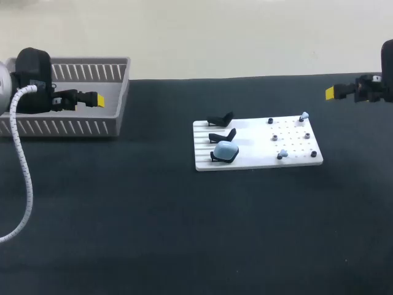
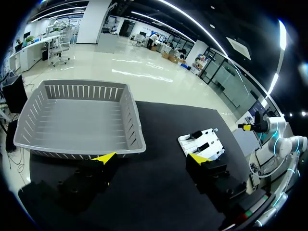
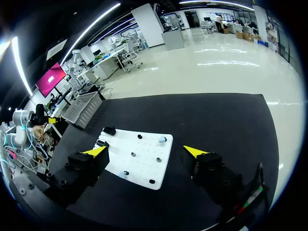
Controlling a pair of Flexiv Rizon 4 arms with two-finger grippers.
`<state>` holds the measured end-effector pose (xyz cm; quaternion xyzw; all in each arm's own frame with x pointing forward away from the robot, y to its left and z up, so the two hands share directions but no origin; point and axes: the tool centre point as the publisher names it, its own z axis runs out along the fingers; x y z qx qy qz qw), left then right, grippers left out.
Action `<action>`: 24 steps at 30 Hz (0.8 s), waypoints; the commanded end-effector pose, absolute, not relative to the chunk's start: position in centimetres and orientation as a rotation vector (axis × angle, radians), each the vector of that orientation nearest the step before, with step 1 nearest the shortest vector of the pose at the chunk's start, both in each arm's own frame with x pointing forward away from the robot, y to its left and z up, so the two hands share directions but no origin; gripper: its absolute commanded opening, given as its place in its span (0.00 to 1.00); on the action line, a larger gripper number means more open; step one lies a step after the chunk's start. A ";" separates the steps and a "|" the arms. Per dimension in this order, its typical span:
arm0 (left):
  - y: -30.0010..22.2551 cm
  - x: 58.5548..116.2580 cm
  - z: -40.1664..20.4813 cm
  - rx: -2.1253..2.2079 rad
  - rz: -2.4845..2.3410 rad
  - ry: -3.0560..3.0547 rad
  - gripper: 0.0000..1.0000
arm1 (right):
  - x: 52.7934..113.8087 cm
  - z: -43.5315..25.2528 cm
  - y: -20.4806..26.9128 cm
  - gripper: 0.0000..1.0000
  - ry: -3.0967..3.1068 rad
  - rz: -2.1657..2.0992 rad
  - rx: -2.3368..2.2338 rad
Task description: Pick up each earbud case from the left stands, insert the matching earbuds, close the lid, and place the case in the box.
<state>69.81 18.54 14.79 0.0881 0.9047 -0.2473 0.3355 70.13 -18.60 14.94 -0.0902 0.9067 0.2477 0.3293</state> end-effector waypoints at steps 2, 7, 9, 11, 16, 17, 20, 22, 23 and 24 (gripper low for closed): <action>18.5 69.9 14.8 0.229 -0.641 2.364 1.00 | 70.1 15.0 -18.6 1.00 2.372 0.646 -0.236; 17.9 70.0 15.4 0.312 -0.715 2.325 1.00 | 70.1 15.0 -18.6 1.00 2.372 0.646 -0.236; 17.2 69.9 16.0 0.428 -0.771 2.250 1.00 | 70.1 15.0 -18.6 1.00 2.372 0.646 -0.236; 16.4 69.8 16.3 0.527 -0.779 2.205 1.00 | 70.1 15.0 -18.6 1.00 2.372 0.646 -0.236; 14.4 69.2 17.0 0.778 -0.892 2.079 1.00 | 70.1 15.0 -18.6 1.00 2.372 0.646 -0.236; 14.1 69.1 17.1 0.828 -0.907 2.054 1.00 | 70.1 15.0 -18.6 1.00 2.372 0.646 -0.236; 13.0 68.8 17.0 1.002 -0.947 1.971 1.00 | 70.1 15.0 -18.6 1.00 2.372 0.646 -0.236; 12.4 68.5 17.0 1.117 -0.976 1.919 1.00 | 70.1 15.0 -18.6 1.00 2.372 0.646 -0.236; 12.1 68.4 17.0 1.169 -0.981 1.897 1.00 | 70.1 15.0 -18.6 1.00 2.372 0.646 -0.236; 11.8 68.3 16.9 1.217 -0.987 1.877 1.00 | 70.1 15.0 -18.6 1.00 2.372 0.646 -0.236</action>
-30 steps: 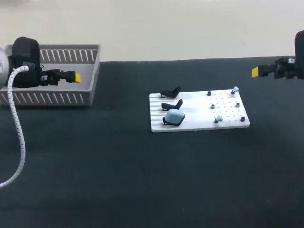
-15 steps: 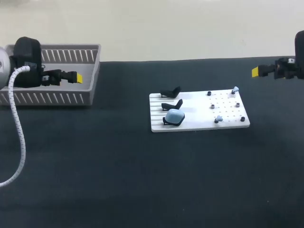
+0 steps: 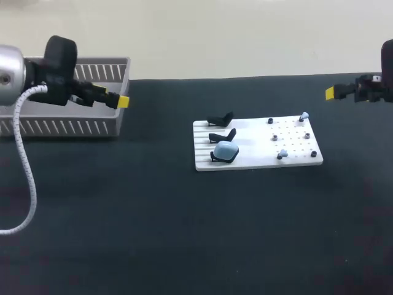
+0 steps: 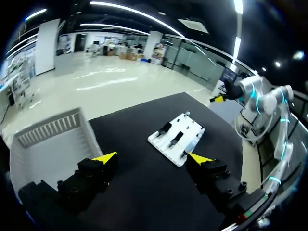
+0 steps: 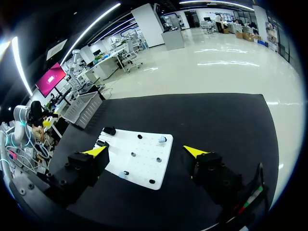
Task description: Pick up each earbud case from the left stands, insert the matching earbuds, close the lid, and place the case in the box.
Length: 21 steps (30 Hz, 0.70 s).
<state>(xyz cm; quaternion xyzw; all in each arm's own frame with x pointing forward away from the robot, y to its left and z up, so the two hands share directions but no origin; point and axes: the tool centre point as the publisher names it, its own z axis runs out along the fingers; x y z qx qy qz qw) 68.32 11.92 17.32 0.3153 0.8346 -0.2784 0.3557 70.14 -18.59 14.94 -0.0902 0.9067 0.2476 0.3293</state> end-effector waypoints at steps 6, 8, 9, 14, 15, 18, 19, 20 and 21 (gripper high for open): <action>10.1 67.6 16.6 1.495 -1.018 1.741 1.00 | 70.1 15.0 -18.6 1.00 2.372 0.646 -0.236; 9.6 67.4 16.3 1.579 -1.020 1.698 1.00 | 70.1 15.0 -18.6 1.00 2.372 0.646 -0.236; 9.4 67.4 16.3 1.623 -1.029 1.687 1.00 | 70.1 15.0 -18.6 1.00 2.372 0.646 -0.236; 9.4 67.4 16.3 1.623 -1.029 1.687 1.00 | 70.1 15.0 -18.6 1.00 2.372 0.646 -0.236; 9.4 67.4 16.3 1.623 -1.029 1.687 1.00 | 70.1 15.0 -18.6 1.00 2.372 0.646 -0.236; 9.4 67.4 16.3 1.623 -1.029 1.687 1.00 | 70.1 15.0 -18.6 1.00 2.372 0.646 -0.236; 9.4 67.4 16.3 1.623 -1.029 1.687 1.00 | 70.1 15.0 -18.6 1.00 2.372 0.646 -0.236; 9.4 67.4 16.3 1.623 -1.029 1.687 1.00 | 70.1 15.0 -18.6 1.00 2.372 0.646 -0.236; 9.4 67.4 16.3 1.623 -1.029 1.687 1.00 | 70.1 15.0 -18.6 1.00 2.372 0.646 -0.236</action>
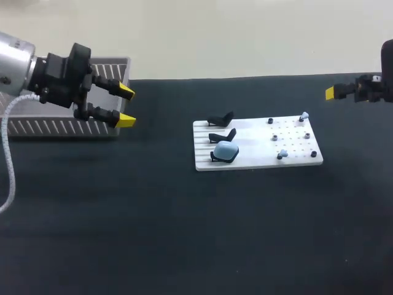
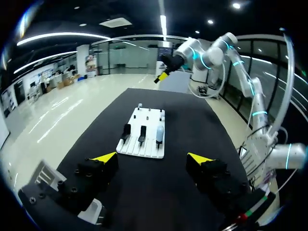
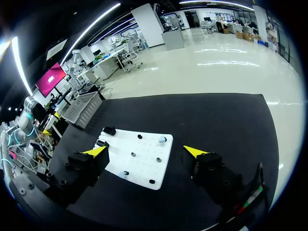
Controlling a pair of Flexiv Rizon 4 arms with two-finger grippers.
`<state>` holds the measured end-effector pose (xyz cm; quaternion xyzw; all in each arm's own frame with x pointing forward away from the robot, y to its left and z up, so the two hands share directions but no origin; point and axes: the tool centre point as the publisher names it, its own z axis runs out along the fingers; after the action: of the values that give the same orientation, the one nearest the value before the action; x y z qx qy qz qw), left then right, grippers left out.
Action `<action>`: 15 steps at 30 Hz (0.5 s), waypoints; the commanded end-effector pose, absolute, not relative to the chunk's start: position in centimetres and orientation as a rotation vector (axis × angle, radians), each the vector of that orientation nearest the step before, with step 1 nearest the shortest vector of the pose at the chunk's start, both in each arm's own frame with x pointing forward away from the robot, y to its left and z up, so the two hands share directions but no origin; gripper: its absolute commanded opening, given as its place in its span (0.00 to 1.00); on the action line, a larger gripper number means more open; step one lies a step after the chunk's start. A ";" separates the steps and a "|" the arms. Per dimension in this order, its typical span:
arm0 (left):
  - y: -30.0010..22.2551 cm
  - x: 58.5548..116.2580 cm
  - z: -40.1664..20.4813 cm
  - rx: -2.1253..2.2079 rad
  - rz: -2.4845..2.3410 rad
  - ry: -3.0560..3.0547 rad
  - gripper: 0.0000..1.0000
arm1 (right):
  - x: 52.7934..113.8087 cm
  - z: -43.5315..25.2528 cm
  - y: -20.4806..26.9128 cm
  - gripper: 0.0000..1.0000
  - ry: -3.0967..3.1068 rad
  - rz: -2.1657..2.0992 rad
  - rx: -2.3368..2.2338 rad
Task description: Pick up each earbud case from the left stands, insert the matching earbuds, close the lid, and place the case in the box.
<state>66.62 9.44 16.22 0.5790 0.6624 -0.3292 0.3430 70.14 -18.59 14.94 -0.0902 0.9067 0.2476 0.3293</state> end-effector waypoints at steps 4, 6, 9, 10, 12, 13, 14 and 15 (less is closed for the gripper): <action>9.5 67.3 16.0 1.614 -1.029 1.687 1.00 | 70.1 15.0 -18.6 1.00 2.372 0.646 -0.236; 9.0 66.8 15.0 1.622 -1.031 1.680 1.00 | 70.1 15.0 -18.6 1.00 2.372 0.646 -0.236; 7.8 66.3 14.1 1.638 -1.028 1.630 1.00 | 70.1 15.0 -18.6 1.00 2.372 0.646 -0.236; 7.6 66.3 13.8 1.629 -1.028 1.631 1.00 | 70.1 15.0 -18.6 1.00 2.372 0.646 -0.236; 7.0 66.2 13.2 1.622 -1.035 1.615 1.00 | 70.1 15.0 -18.6 1.00 2.372 0.646 -0.236; 6.3 66.0 12.8 1.635 -1.019 1.611 1.00 | 70.1 15.0 -18.6 1.00 2.372 0.646 -0.236; 6.1 65.9 12.4 1.640 -1.024 1.605 1.00 | 70.1 15.0 -18.6 1.00 2.372 0.646 -0.236; 5.8 65.9 12.2 1.640 -1.023 1.604 1.00 | 70.1 15.0 -18.6 1.00 2.372 0.646 -0.236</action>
<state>65.71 6.84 13.15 0.6224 0.6072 -0.3874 0.3063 70.14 -18.58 14.94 -0.0902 0.9067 0.2476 0.3293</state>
